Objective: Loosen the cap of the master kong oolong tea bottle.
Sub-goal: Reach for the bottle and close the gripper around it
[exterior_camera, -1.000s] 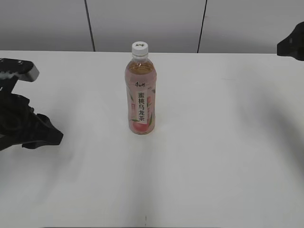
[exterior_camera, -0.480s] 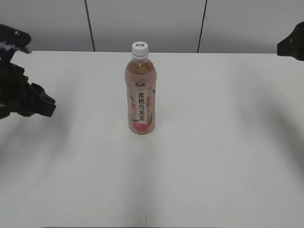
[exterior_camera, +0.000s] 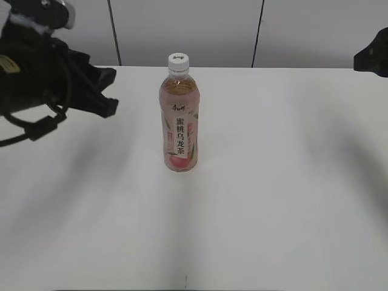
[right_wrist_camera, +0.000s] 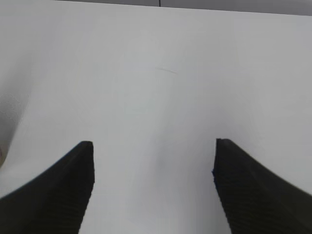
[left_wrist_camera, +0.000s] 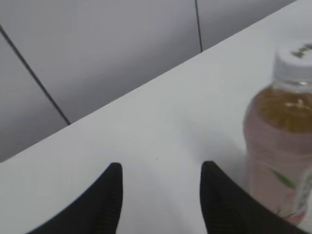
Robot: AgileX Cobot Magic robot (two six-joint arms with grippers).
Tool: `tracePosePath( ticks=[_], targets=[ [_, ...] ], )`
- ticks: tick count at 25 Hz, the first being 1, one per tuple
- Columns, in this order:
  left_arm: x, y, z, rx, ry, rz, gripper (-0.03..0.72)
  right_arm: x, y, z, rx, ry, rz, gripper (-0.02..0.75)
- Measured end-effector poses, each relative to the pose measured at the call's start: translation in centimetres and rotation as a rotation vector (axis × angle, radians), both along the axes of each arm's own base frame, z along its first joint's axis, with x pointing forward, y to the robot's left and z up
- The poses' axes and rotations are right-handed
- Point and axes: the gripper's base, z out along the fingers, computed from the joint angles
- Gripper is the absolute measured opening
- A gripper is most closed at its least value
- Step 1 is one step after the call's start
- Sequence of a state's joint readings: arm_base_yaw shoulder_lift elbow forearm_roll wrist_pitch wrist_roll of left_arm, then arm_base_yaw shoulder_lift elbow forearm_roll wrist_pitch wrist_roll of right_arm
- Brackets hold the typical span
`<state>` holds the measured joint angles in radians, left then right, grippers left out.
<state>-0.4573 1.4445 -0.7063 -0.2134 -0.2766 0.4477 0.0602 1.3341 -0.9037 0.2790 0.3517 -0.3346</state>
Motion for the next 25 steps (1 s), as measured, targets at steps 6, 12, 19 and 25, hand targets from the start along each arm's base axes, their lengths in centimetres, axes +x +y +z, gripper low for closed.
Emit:
tracePosePath(
  ticks=[6,12,19,25],
  targets=[
    [-2.1,-0.9,-4.7,0.008,0.026,-0.043,0.333,0.0,0.0,0.0,0.0,0.0,0.0,0.577],
    [-2.4,-2.2,-7.2,-0.108,-0.001,-0.154,0.405,0.0,0.0,0.0,-0.001,0.0,0.001,0.577],
    [-2.0,-3.1,-10.2,-0.208,0.036,-0.176,0.543,0.0,0.0,0.0,-0.032,-0.001,0.028,0.577],
    [-1.8,-3.9,-11.8,-0.325,-0.049,-0.244,0.587,0.0,0.0,0.0,-0.034,-0.001,0.029,0.577]
  ],
)
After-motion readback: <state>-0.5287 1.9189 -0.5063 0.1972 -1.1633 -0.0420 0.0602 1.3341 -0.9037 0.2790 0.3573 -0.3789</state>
